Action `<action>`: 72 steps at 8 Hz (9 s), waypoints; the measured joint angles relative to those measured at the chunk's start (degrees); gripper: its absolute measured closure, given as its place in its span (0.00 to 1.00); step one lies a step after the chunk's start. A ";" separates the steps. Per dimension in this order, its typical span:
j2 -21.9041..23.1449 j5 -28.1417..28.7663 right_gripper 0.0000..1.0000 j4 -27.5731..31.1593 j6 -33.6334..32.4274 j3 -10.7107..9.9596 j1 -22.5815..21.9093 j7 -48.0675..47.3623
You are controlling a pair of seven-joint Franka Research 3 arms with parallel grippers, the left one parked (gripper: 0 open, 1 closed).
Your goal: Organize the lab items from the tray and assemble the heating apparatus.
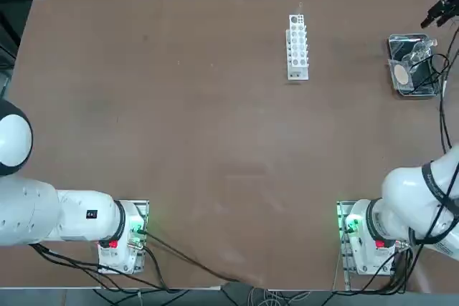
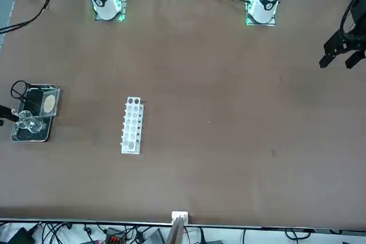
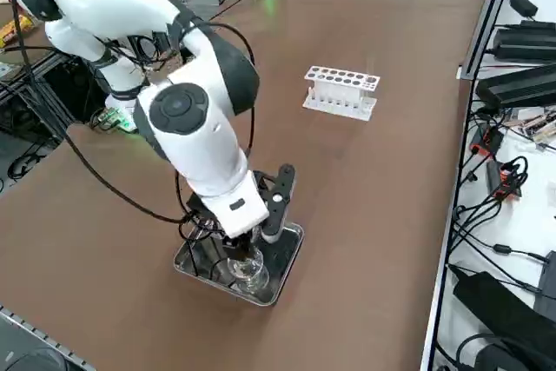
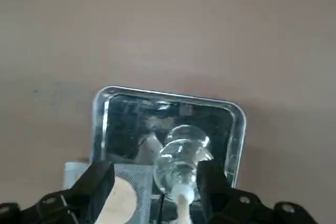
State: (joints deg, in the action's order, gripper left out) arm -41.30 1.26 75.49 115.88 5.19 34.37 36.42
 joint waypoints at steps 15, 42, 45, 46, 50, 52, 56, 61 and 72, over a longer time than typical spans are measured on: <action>-3.50 -10.05 0.20 -0.08 -2.81 -0.31 -0.73 -14.13; 7.77 -8.07 0.69 1.87 -13.46 12.30 -11.92 -36.12; 10.03 -8.07 0.69 10.96 -11.86 12.44 -19.36 -44.73; 10.53 -8.08 0.69 14.65 -8.14 12.42 -21.31 -47.47; 16.02 -8.09 0.69 31.37 6.89 11.94 -22.69 -50.08; 17.63 -8.09 0.69 34.17 7.49 11.85 -22.66 -50.08; 17.97 -8.15 0.69 35.37 7.50 10.95 -21.56 -50.08; 17.84 -9.05 0.69 36.32 7.50 10.14 -19.50 -50.07; 21.45 -9.29 0.03 25.77 -4.45 9.49 -5.53 -47.03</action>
State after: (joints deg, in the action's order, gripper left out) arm -19.85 -8.02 101.25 111.43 14.67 28.84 -10.61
